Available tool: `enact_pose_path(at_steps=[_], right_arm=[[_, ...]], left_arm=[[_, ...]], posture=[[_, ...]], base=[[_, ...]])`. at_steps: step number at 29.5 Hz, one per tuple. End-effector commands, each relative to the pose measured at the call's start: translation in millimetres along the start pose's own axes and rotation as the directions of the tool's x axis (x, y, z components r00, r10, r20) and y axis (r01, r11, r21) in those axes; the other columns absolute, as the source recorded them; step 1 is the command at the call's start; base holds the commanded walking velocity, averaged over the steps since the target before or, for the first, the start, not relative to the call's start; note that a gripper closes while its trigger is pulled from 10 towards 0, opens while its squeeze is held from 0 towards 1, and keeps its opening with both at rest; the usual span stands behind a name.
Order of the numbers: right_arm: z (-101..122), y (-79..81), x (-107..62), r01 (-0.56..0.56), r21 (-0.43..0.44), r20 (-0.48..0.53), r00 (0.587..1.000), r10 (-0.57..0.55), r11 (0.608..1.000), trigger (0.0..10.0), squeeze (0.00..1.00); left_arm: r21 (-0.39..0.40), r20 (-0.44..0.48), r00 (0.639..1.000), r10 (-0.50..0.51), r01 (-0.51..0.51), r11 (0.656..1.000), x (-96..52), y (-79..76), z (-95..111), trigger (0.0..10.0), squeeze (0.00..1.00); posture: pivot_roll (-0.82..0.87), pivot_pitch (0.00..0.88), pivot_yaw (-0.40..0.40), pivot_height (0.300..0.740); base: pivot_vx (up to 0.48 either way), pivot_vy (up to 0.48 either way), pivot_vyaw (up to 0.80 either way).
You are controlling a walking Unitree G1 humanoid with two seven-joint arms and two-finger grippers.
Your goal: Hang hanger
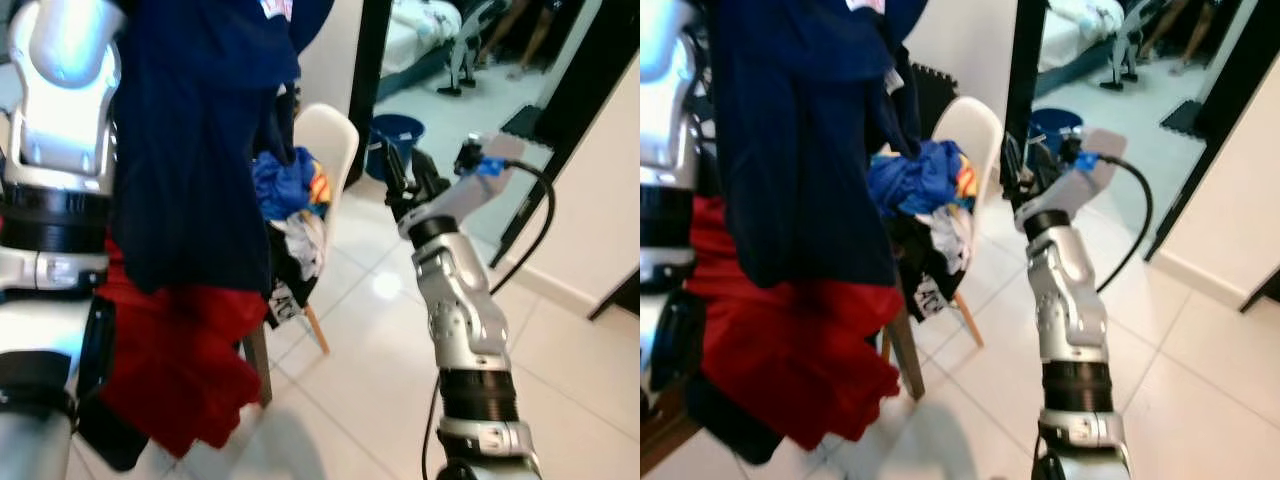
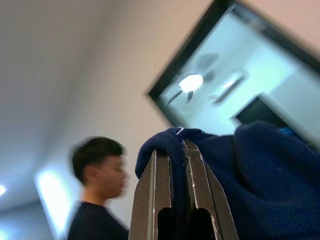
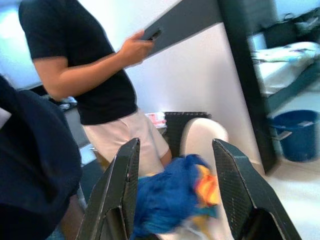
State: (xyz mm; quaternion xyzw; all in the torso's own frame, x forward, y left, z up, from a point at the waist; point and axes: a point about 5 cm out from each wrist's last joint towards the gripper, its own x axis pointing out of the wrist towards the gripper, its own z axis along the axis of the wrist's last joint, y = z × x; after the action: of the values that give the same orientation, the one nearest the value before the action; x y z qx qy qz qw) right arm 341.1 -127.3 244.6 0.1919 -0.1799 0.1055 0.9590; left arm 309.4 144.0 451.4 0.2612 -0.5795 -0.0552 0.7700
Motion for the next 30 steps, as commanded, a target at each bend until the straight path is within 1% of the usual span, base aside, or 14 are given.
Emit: enact_pose_path(at_steps=[1,6,7,12,14,16,17,18,25,26,27,28,29,30], right_arm=[[6,-2.1,-1.8,0.010,-0.011,0.022,1.000,-0.009,1.000,10.0,0.00],[3,-5.0,-6.5,0.018,-0.025,0.010,1.000,-0.018,1.000,10.0,0.00],[1,-7.8,-10.7,0.025,-0.040,-0.004,1.000,-0.025,0.999,10.0,0.00],[-5,-12.5,-14.8,0.039,-0.072,-0.029,0.999,-0.042,0.997,10.0,0.00],[-9,-17.6,-17.0,0.064,-0.103,-0.051,0.996,-0.069,0.993,10.0,0.00],[-19,-28.0,-20.4,0.107,-0.157,-0.132,0.983,-0.129,0.982,10.0,0.00],[-19,-28.0,-20.4,0.107,-0.157,-0.132,0.983,-0.129,0.982,10.0,0.00],[-34,-37.9,-26.6,0.120,-0.239,-0.229,0.957,-0.176,0.963,10.0,0.00],[-48,-39.6,-35.0,0.091,-0.232,-0.309,0.937,-0.162,0.968,10.0,0.00],[-60,-38.4,-40.3,0.051,-0.235,-0.369,0.919,-0.137,0.971,10.0,0.00],[-60,-38.4,-40.3,0.051,-0.235,-0.369,0.919,-0.137,0.971,10.0,0.00],[-73,-37.6,-47.1,0.004,-0.238,-0.432,0.895,-0.110,0.971,10.0,0.00],[-73,-37.6,-47.1,0.004,-0.238,-0.432,0.895,-0.110,0.971,10.0,0.00],[-82,-37.1,-52.3,-0.027,-0.236,-0.476,0.875,-0.092,0.971,10.0,0.00]], left_arm=[[-0.021,0.026,0.999,-0.027,0.027,0.999,-3.5,-8.4,2,0.0,0.00],[-0.076,-0.033,0.989,-0.146,0.143,0.987,-22.3,-44.9,-11,0.0,0.00],[-0.094,-0.087,0.971,-0.222,0.214,0.972,-41.5,-68.9,-21,0.0,0.00],[-0.083,-0.175,0.950,-0.260,0.249,0.965,-63.9,-83.3,-33,0.0,0.00],[-0.081,-0.316,0.915,-0.250,0.236,0.968,-82.4,-88.5,-48,0.0,0.00],[-0.149,-0.503,0.830,-0.241,0.191,0.970,-107.7,-96.3,-68,0.0,0.00],[-0.149,-0.503,0.830,-0.241,0.191,0.970,-107.7,-96.3,-68,0.0,0.00],[-0.201,-0.634,0.739,-0.227,0.126,0.972,-134.1,-103.7,-81,0.0,0.00],[-0.276,-0.801,0.565,-0.198,-0.056,0.959,-179.9,-112.8,-96,0.0,0.00],[-0.295,-0.873,0.443,-0.205,-0.144,0.945,-205.3,-116.8,-102,0.0,0.00],[-0.295,-0.873,0.443,-0.205,-0.144,0.945,-205.3,-116.8,-102,0.0,0.00],[-0.315,-0.921,0.306,-0.241,-0.218,0.924,-233.2,-123.2,-103,2.4,0.00],[-0.315,-0.921,0.306,-0.241,-0.218,0.924,-233.2,-123.2,-103,2.4,0.00],[-0.316,-0.940,0.215,-0.263,-0.264,0.911,-252.1,-127.2,-101,3.5,0.00]], posture=[[0.04,0.076,0.006,0.740],[0.01,0.072,0.019,0.740],[0.01,0.064,0.017,0.740],[-0.01,0.058,0.017,0.740],[-0.02,0.044,0.019,0.740],[-0.02,0.036,0.019,0.740],[-0.02,0.036,0.019,0.740],[-0.03,0.033,0.016,0.740],[-0.03,0.032,0.001,0.740],[-0.03,0.039,-0.011,0.740],[-0.03,0.039,-0.011,0.740],[-0.01,0.048,-0.028,0.740],[-0.01,0.048,-0.028,0.740],[-0.01,0.049,-0.029,0.740]], base=[[0.000,0.000,-0.80],[0.000,0.000,-0.80],[0.000,0.000,-0.80],[0.000,0.000,-0.80],[0.000,0.000,-0.80],[0.000,0.000,-0.80],[0.000,0.000,-0.80],[0.000,0.000,-0.80],[0.000,0.000,-0.80],[0.000,0.000,-0.80],[0.000,0.000,-0.80],[0.000,0.000,-0.80],[0.000,0.000,-0.80],[0.000,0.000,-0.80]])
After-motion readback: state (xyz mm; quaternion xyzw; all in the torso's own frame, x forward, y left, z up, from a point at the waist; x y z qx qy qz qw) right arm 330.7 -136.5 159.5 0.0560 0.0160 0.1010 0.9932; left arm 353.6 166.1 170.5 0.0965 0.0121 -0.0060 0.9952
